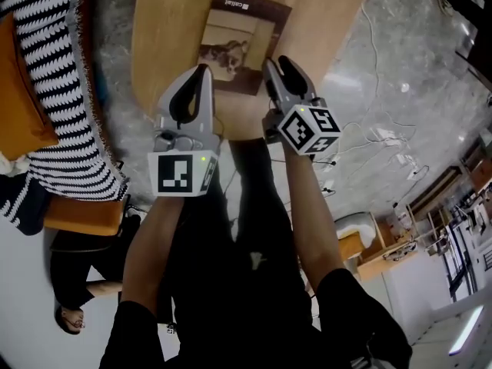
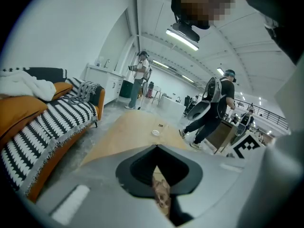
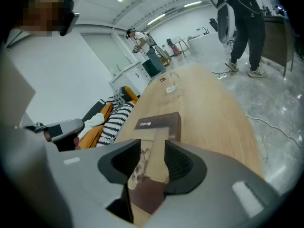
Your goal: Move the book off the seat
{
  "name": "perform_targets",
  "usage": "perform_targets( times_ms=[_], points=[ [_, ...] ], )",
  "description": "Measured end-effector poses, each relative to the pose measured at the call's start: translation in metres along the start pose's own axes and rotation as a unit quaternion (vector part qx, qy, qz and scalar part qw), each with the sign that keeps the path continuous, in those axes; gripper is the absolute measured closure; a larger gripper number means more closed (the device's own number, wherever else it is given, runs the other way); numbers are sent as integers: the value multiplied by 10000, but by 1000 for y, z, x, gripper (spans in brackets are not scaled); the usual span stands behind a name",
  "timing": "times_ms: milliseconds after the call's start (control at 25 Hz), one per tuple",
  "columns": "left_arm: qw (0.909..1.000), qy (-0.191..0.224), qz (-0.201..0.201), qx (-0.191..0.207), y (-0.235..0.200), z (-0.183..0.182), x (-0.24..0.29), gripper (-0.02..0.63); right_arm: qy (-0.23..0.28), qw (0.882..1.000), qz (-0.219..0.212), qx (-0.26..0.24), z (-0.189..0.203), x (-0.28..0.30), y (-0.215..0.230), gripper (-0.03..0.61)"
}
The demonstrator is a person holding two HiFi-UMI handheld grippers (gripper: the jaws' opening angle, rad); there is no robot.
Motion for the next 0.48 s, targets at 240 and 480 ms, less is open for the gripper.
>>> perform_targets(
  times_ms=[240,480],
  points=[
    [10000,49,-14,-11,2,0,-2,607,38,9998,194,29,-2,-6,1,497],
    [9999,122,-32,-27,7,-7,-8,607,-55,9990,443,-99,-6,-13,-5,569]
  ],
)
Point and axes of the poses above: the fingertips, and each gripper's own axes: x forward along the fingers, y to its right, z out of its underside, the point moved 5 cm from there along -x, backward along the fingers, and after that the axes turned 8 degrees about -y, right-handed, at the moved point
